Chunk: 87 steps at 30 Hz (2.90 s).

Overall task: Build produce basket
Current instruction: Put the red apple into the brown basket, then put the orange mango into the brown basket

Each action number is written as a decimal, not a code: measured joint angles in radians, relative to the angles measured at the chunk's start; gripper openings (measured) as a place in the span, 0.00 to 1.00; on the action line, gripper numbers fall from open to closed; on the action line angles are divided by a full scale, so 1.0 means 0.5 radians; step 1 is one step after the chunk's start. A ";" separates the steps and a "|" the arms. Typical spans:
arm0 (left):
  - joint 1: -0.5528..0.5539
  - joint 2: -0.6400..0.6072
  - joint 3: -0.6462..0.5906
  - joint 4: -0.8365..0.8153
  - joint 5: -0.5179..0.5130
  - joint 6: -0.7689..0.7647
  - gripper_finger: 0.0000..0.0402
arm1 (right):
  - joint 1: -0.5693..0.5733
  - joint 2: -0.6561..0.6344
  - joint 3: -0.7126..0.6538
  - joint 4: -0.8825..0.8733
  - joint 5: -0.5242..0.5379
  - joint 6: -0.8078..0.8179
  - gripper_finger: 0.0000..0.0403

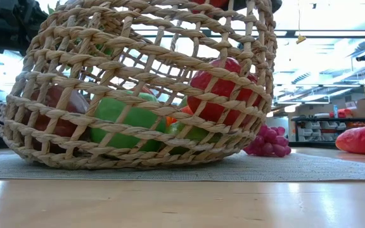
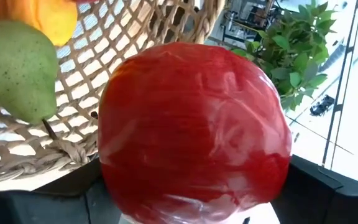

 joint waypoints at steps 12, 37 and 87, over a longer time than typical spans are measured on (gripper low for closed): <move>0.000 0.000 0.000 0.000 0.000 -0.001 0.87 | 0.004 -0.012 0.000 0.081 -0.134 0.090 0.80; 0.000 0.000 0.000 0.000 0.000 0.000 0.87 | -0.440 -0.012 0.000 0.473 -1.925 2.667 0.84; -0.001 0.000 0.000 -0.001 0.001 -0.001 0.87 | -0.480 0.125 0.299 -0.669 -1.821 2.991 0.96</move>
